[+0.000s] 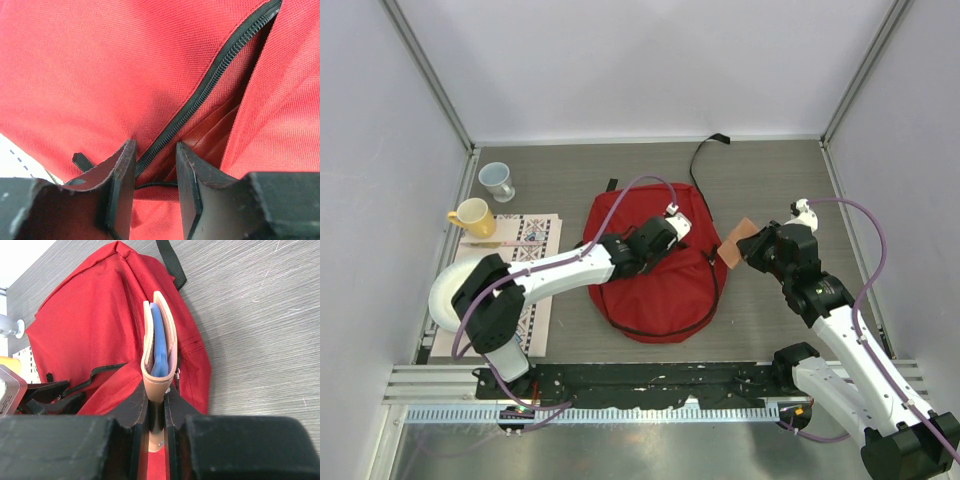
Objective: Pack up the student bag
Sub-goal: Place the personal item in the student bag.
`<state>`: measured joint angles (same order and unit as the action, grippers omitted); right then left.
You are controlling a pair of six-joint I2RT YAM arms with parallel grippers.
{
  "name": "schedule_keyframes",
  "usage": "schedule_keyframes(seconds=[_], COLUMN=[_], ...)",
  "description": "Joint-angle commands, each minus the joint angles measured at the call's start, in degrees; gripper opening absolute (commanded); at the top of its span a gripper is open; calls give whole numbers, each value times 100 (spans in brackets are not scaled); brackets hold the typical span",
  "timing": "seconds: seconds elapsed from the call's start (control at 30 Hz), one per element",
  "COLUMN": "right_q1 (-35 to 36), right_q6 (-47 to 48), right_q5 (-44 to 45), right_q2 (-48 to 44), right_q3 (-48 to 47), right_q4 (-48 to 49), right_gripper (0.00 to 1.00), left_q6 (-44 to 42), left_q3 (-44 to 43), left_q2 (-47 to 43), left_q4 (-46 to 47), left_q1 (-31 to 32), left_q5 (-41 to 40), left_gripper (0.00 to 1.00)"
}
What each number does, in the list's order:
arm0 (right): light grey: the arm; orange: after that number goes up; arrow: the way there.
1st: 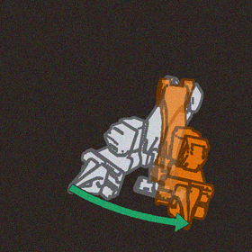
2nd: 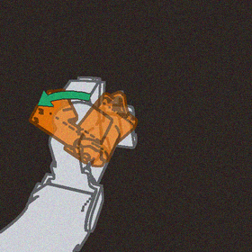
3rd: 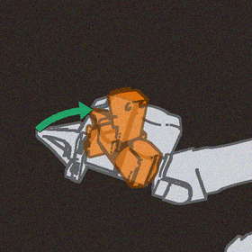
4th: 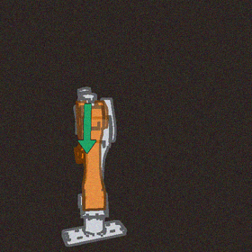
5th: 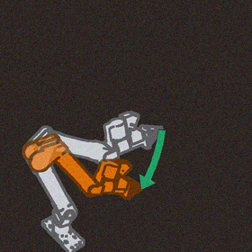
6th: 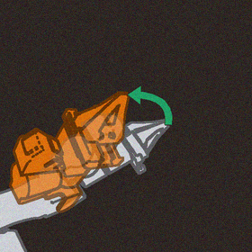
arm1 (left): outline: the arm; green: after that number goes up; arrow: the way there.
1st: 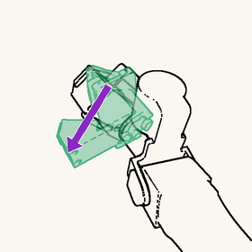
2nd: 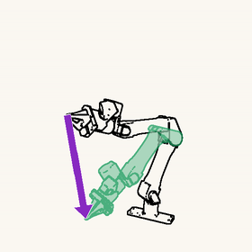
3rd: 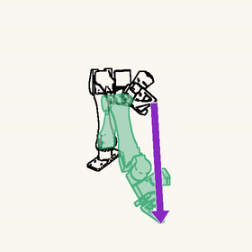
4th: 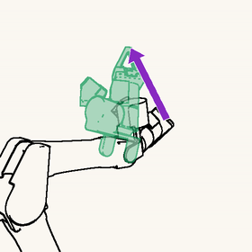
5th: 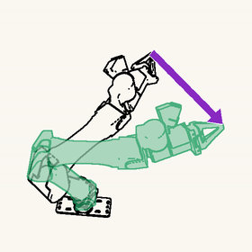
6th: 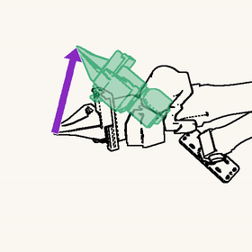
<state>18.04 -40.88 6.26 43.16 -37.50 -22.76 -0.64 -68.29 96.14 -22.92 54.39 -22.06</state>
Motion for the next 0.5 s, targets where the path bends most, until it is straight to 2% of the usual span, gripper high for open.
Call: schedule_keyframes(seconds=[0.0, 0.13, 0.23, 0.33, 0.47], right_q1=[24, 15, 15, 15, 15], right_q6=[-60, -60, -69, -60, -60], right_q5=[24, 15, 15, 15, -11], right_q2=[-18, -18, -18, 8, 44], right_q3=[-47, -21, -21, -12, -21], right_q4=[281, 290, 290, 299, 316], right_gripper=[7, 7, 7, 7, 7], left_q6=[29, 29, 38, 29, -6], left_q3=[-52, -70, -79, -96, -167], left_q2=[-236, -262, -297, -315, -254], left_q4=[349, 332, 340, 402, 455], left_q1=[-104, -104, -104, -104, -122], left_q5=[-510, -430, -518, -641, -711], left_gripper=[38, 38, 49, 56, 60])
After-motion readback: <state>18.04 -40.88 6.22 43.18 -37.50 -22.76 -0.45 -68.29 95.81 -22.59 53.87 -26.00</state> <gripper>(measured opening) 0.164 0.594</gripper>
